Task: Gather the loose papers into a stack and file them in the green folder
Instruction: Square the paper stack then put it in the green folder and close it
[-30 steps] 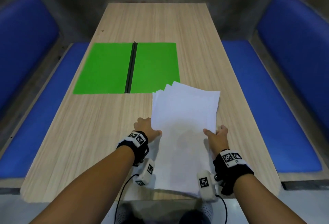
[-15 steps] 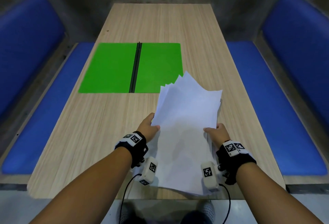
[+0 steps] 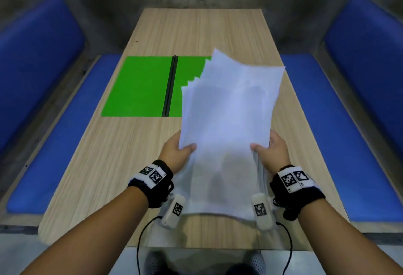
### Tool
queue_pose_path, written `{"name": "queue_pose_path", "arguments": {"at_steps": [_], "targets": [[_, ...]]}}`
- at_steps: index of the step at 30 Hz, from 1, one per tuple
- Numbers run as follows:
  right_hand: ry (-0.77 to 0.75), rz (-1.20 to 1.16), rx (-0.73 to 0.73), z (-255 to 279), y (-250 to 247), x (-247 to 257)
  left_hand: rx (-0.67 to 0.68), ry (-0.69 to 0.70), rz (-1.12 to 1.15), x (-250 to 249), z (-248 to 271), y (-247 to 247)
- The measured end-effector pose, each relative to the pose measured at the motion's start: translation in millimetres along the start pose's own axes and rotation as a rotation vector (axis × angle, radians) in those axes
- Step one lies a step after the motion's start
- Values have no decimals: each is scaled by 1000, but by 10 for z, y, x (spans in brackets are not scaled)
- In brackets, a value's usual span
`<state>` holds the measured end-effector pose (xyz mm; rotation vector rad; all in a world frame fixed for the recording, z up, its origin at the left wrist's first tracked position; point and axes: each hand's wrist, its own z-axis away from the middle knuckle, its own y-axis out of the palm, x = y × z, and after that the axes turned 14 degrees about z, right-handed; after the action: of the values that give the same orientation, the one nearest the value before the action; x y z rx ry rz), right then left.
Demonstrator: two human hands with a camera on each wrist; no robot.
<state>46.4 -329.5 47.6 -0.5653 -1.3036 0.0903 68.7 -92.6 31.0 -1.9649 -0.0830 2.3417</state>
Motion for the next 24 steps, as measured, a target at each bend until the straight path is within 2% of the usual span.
{"name": "queue_pose_path", "arguments": {"at_steps": [4,6,10,15,20,22,24], "targets": [[-165,-254,-37,119,-106,483,-36,254,260,-472,185,-155],[-265,-295,-30,195,-96,585,-66,312,295,-579,296,-245],[-302,-222,-21,310,52,535,-135,317,302,-502,443,-316],[-390,-242,-112,382,52,662,-98,376,226,-566,488,-402],[-547,-309,-184,376,13,956,-26,489,360,-810,506,-370],[-564,-335,-190,351,9,963,-14,525,387,-873,496,-379],[-548,-344,-198,311,3,892,-30,500,431,-813,440,-430]]}}
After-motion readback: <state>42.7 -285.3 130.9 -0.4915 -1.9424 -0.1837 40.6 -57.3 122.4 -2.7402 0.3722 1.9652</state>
